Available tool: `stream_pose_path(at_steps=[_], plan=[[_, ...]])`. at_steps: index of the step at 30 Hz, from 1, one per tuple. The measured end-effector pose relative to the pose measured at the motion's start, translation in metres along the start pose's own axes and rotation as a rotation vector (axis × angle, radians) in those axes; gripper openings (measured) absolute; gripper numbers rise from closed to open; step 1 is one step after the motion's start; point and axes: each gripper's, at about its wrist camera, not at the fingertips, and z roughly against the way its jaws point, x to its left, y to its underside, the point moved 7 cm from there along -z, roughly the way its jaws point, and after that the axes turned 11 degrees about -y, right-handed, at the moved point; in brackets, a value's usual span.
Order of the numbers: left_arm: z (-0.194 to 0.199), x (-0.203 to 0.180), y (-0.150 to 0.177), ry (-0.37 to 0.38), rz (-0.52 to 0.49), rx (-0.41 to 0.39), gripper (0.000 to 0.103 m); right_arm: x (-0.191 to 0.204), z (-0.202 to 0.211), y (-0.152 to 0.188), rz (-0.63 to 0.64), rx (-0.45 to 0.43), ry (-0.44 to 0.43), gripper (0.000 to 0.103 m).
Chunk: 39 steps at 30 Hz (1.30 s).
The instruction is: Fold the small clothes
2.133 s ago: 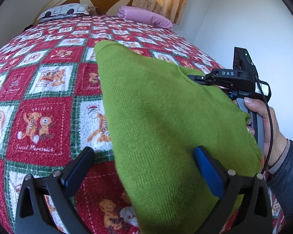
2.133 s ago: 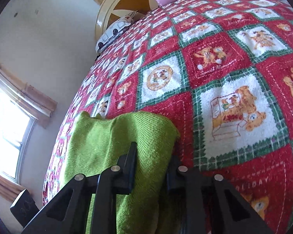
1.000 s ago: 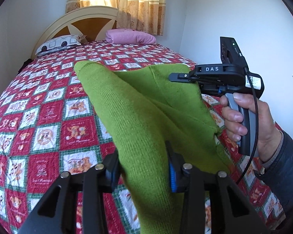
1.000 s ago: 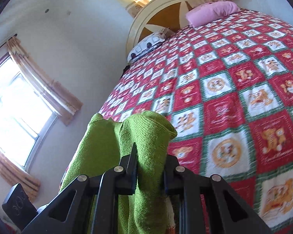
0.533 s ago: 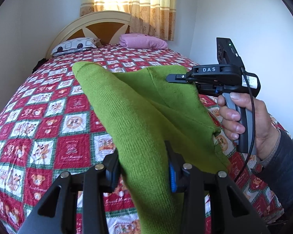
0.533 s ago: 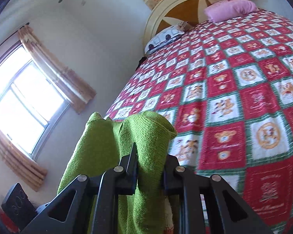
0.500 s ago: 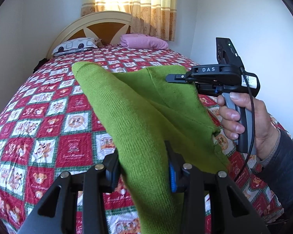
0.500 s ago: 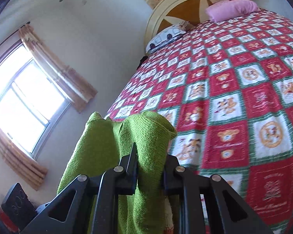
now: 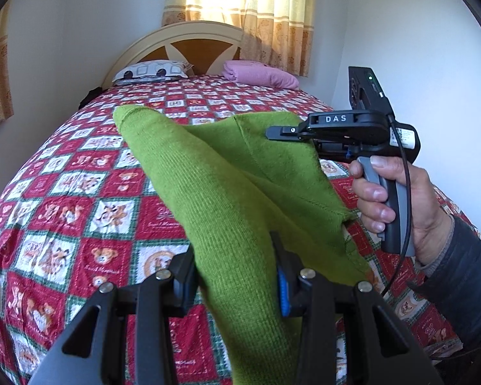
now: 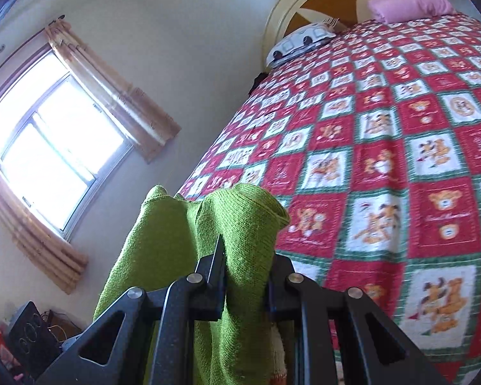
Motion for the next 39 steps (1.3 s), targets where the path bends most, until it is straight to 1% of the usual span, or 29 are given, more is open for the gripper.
stream_pose_path(at_steps=[9, 20, 25, 30, 33, 39], plan=[[0.004, 0.04, 0.016, -0.047, 0.046, 0.009, 0.04, 0.026, -0.052, 0.009, 0.023, 0.075, -0.034, 0.019], [0.006, 0.09, 0.032, -0.13, 0.113, 0.02, 0.04, 0.067, -0.126, 0.015, 0.09, 0.181, -0.068, 0.019], [0.006, 0.11, 0.041, -0.165, 0.139, 0.035, 0.04, 0.081, -0.157, 0.025, 0.103, 0.226, -0.081, 0.019], [0.001, 0.127, 0.054, -0.185, 0.172, 0.055, 0.04, 0.083, -0.184, 0.034, 0.111, 0.272, -0.076, 0.019], [-0.005, 0.136, 0.065, -0.194, 0.202, 0.083, 0.04, 0.083, -0.196, 0.041, 0.109, 0.294, -0.074, 0.019], [-0.01, 0.146, 0.08, -0.188, 0.235, 0.108, 0.04, 0.079, -0.213, 0.047, 0.095, 0.311, -0.07, 0.019]])
